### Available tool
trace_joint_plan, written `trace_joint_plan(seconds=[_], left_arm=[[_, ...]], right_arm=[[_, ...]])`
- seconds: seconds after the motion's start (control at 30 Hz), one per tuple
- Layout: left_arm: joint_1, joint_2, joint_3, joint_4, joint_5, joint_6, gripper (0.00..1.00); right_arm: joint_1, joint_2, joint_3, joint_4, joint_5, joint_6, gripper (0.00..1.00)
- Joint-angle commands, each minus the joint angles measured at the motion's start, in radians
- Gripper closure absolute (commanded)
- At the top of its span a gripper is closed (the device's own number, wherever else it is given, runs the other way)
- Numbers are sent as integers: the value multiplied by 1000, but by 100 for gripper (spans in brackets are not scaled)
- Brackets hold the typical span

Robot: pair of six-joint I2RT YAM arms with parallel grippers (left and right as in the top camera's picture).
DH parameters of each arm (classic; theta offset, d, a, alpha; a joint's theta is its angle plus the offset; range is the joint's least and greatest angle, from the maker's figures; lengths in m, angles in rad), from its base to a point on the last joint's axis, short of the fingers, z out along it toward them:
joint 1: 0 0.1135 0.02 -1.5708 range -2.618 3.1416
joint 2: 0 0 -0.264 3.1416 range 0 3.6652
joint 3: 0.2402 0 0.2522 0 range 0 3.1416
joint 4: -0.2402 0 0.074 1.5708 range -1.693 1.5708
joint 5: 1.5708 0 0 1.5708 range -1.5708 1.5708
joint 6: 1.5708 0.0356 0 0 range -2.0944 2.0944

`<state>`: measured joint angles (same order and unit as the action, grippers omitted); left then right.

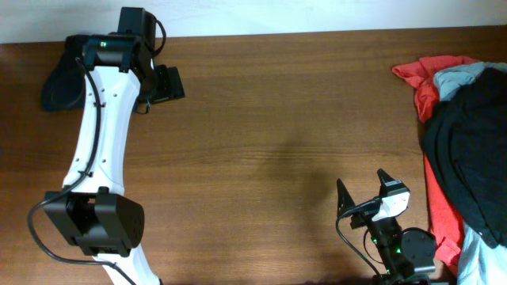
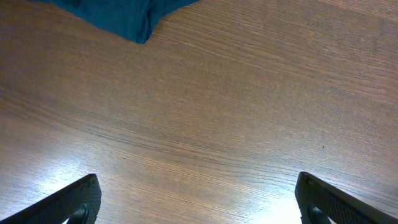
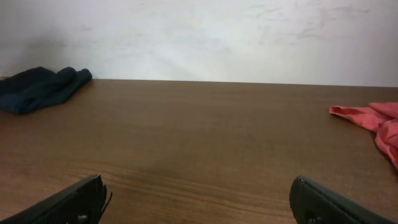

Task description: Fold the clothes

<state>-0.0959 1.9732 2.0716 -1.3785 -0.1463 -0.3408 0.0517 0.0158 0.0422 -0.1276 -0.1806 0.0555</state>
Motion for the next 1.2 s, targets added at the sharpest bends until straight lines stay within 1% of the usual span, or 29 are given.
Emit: trace_joint_plan(seconds=[0.0, 0.77, 0.87, 0.9, 1.03, 1.17], left_arm=[[-2, -9, -5, 2, 3, -10, 1], [-2, -9, -6, 2, 3, -10, 1], [0, -42, -6, 0, 12, -10, 1], [0, -58, -6, -7, 39, -10, 1], [0, -157, -6, -10, 83, -10, 1], [0, -262, -7, -10, 82, -10, 1]], right_arm=[[-6, -8, -7, -3, 9, 5, 1], [-6, -8, -7, -3, 9, 5, 1], [-6, -8, -7, -3, 9, 5, 2], [-6, -8, -7, -3, 9, 5, 1], [-6, -8, -7, -3, 9, 5, 1], [-6, -8, -7, -3, 9, 5, 1]])
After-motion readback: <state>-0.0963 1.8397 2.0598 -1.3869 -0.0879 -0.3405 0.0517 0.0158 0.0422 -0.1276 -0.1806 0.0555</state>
